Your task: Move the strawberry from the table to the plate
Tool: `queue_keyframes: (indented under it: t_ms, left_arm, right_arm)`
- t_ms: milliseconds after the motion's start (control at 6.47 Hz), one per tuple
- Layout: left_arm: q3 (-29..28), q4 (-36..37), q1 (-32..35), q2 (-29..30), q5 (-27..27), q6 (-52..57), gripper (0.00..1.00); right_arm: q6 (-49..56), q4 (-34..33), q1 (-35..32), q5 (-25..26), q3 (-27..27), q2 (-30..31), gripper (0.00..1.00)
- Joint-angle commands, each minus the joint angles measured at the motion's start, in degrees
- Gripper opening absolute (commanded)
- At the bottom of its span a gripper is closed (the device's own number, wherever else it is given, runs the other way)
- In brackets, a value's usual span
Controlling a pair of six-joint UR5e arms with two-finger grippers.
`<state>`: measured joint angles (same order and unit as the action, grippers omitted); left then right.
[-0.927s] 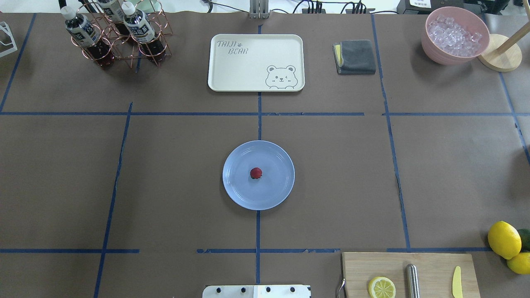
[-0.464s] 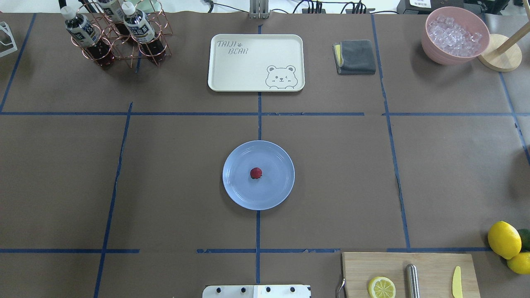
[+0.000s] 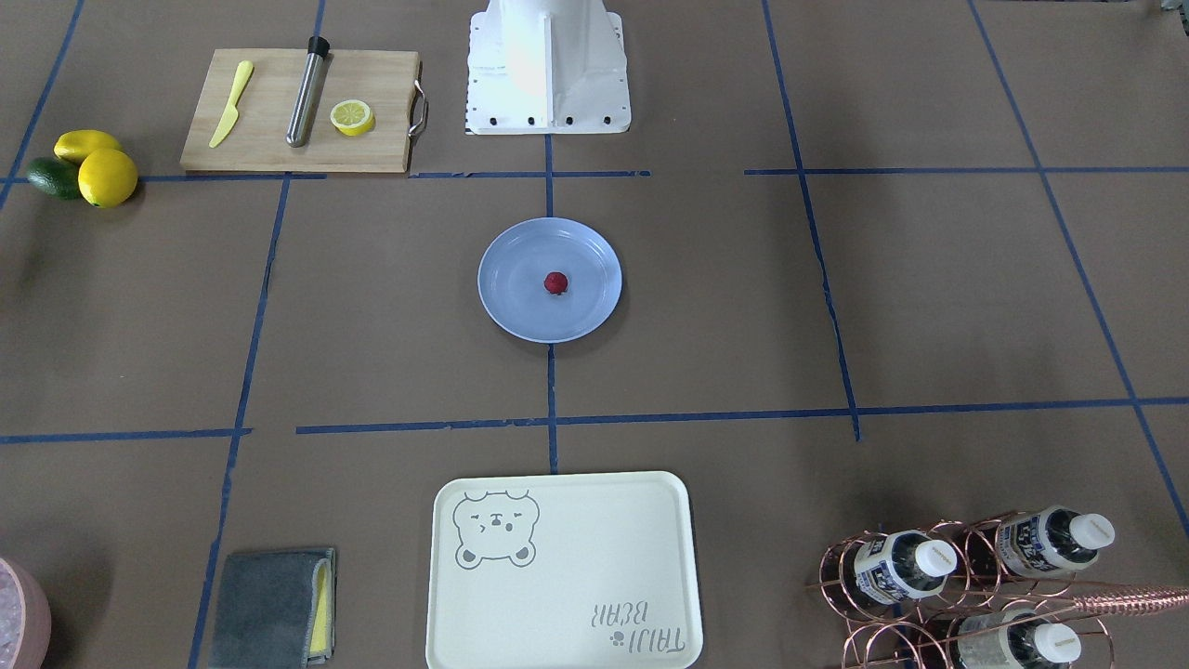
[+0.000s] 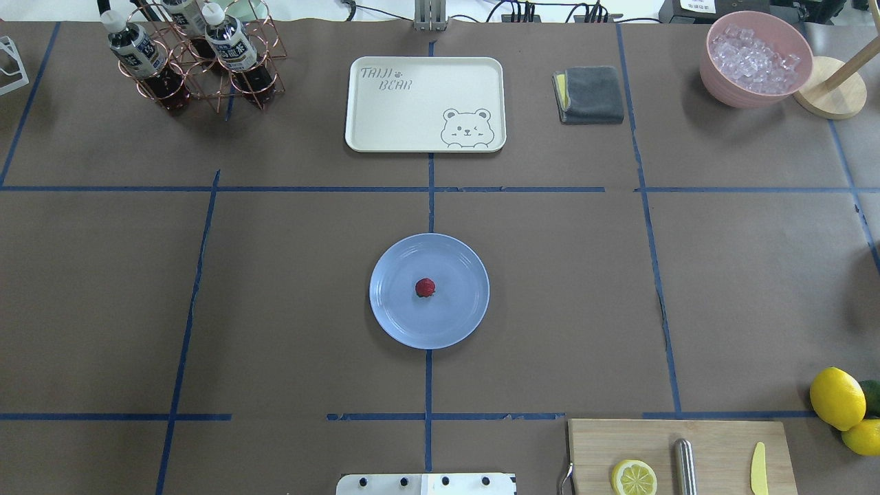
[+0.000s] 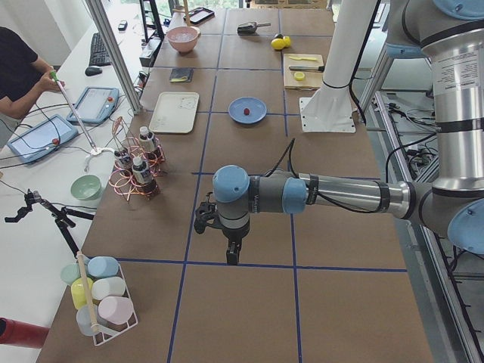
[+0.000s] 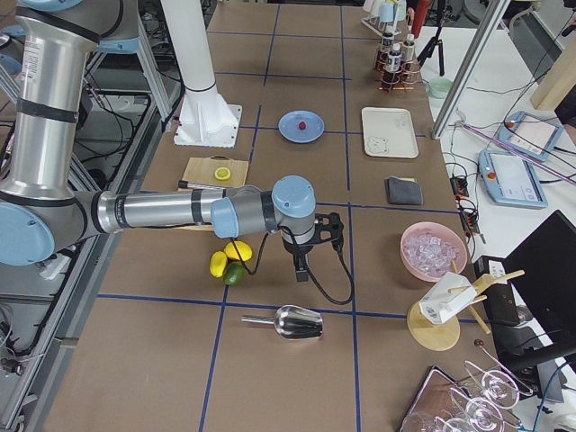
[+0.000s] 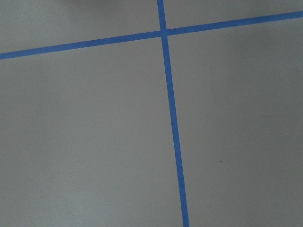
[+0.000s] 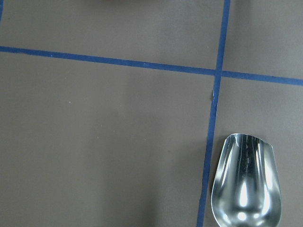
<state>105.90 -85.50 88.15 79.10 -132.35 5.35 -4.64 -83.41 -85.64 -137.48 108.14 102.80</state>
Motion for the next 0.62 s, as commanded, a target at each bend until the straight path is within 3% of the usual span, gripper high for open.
queue_keyframes:
  t_ms: [0, 464]
  left_arm:
    - [0.00, -0.01, 0.00, 0.08, -0.01, -0.07, 1.00]
    - [-0.17, 0.16, -0.09, 0.87, -0.01, 0.01, 1.00]
  right_arm:
    - [-0.01, -0.26, 0.29, -0.07, 0.14, 0.12, 1.00]
    - [0.07, -0.35, 0.29, 0.72, 0.14, 0.64, 1.00]
